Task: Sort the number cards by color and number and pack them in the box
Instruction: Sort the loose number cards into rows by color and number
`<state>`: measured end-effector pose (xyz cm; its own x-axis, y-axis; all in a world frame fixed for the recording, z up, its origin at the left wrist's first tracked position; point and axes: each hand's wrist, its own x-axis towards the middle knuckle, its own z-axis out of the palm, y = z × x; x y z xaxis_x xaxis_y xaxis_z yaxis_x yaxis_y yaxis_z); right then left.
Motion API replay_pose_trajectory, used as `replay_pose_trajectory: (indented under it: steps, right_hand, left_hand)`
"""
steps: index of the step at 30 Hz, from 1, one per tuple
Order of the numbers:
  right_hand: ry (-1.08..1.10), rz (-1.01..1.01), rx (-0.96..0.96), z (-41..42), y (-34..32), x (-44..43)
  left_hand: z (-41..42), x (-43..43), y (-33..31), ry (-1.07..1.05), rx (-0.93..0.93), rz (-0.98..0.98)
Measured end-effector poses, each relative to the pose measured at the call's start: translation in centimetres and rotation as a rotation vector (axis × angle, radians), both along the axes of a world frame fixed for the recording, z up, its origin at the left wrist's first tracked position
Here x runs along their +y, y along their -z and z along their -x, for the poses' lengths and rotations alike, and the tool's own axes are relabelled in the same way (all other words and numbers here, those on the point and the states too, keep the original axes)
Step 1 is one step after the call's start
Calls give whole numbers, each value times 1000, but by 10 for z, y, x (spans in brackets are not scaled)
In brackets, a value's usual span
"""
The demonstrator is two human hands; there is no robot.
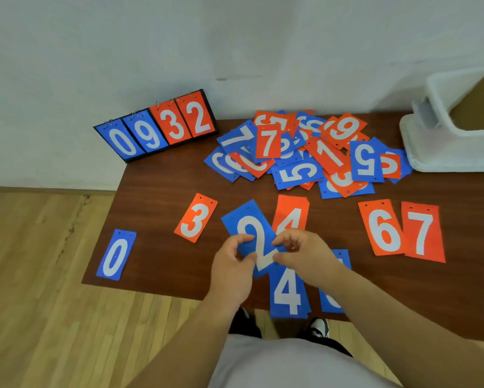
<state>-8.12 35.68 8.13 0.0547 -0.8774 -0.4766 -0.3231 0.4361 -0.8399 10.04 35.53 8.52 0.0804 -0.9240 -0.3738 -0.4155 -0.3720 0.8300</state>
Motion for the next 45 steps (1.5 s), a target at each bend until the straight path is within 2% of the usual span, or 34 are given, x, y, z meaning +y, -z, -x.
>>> replay_pose_trajectory:
  steps: [8,18,23,25,27,29,31,34,37,45]
  right_hand:
    - [-78,55,116,-73,7,-20]
    - [-105,-24,241,-182,25,-34]
    - [-253,-25,508,-215,38,-46]
    - [-356,-47,639,-230,44,-58]
    - [-436,-41,763,-245,54,-72]
    - [-504,-55,835,-256,66,-84]
    - [-568,-98,870,-261,76,-91]
    - [-611,-88,908,-254,81,-94]
    - [-565,-85,911,-235,82,-93]
    - [-542,-105,803,-206,77,-98]
  left_hand:
    - [-91,-29,9,167,-12,-58]
    - [-250,-39,46,330,-209,-155]
    - [-305,-48,73,445,-359,-186]
    - [-312,-51,80,524,-420,-149]
    - [-312,-53,87,634,-580,-88]
    - [-308,-53,92,713,-790,-40]
    - [-304,-51,94,739,-869,-23]
    - [-301,-50,102,778,-879,6]
    - [-294,-50,108,824,-868,30]
    - [-272,-57,106,910,-855,26]
